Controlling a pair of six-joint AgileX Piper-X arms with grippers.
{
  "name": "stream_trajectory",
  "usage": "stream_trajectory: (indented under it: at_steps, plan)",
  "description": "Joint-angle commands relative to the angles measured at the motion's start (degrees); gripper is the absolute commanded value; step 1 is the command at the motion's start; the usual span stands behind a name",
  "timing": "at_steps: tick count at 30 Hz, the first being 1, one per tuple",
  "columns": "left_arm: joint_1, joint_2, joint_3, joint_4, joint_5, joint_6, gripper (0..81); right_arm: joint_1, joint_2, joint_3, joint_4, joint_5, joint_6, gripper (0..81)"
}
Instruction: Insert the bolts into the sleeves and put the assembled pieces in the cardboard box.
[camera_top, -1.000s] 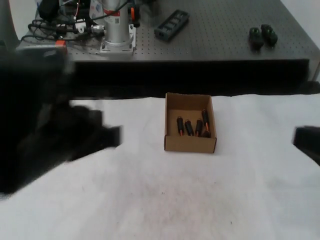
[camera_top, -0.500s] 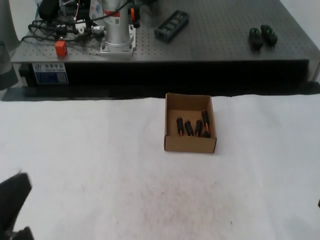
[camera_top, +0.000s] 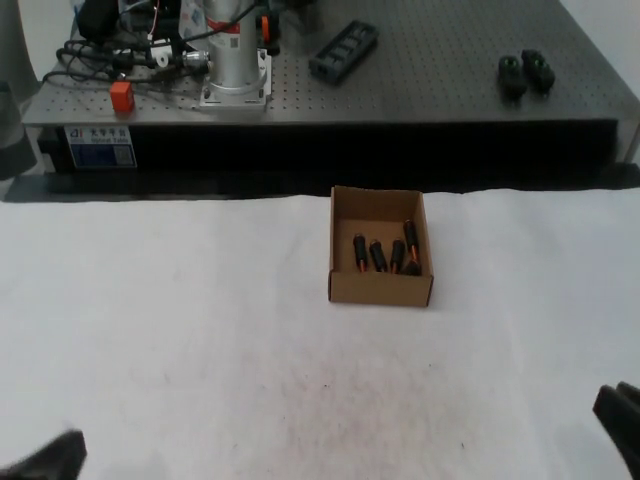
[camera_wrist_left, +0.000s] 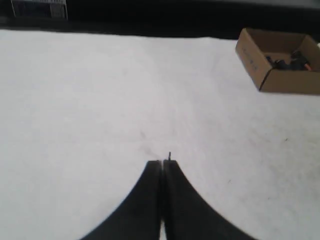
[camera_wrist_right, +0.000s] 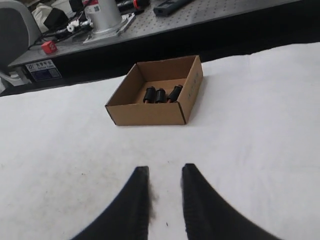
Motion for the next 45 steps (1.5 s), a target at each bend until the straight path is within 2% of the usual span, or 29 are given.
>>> stream_trajectory:
  at_steps: [1, 6, 15, 24, 32, 45]
  plan:
    - [-0.1, -0.5, 5.1, -3.8, -0.9, -1.7, 0.6, 0.2, 0.3, -0.2, -2.6, 1.2, 0.3, 17.8]
    - [-0.1, -0.5, 6.2, -4.3, -0.6, -1.8, 0.6, 0.2, 0.3, -0.2, 0.4, 2.0, 0.3, 17.8]
    - [-0.1, -0.5, 6.2, -4.2, -0.6, -1.8, 0.6, 0.2, 0.3, 0.2, 7.0, 10.1, 0.3, 17.8]
    - [-0.1, -0.5, 6.2, -4.2, -0.6, -1.8, 0.6, 0.2, 0.3, 7.1, 1.0, 9.8, 4.6, 17.8]
    - [-0.1, -0.5, 6.2, -4.2, -0.6, -1.8, 0.6, 0.2, 0.3, 7.8, -1.8, 10.0, 9.6, 17.8]
    - [-0.1, -0.5, 6.2, -4.2, -0.6, -1.8, 0.6, 0.2, 0.3, 7.8, -0.4, 10.0, 9.6, 17.8]
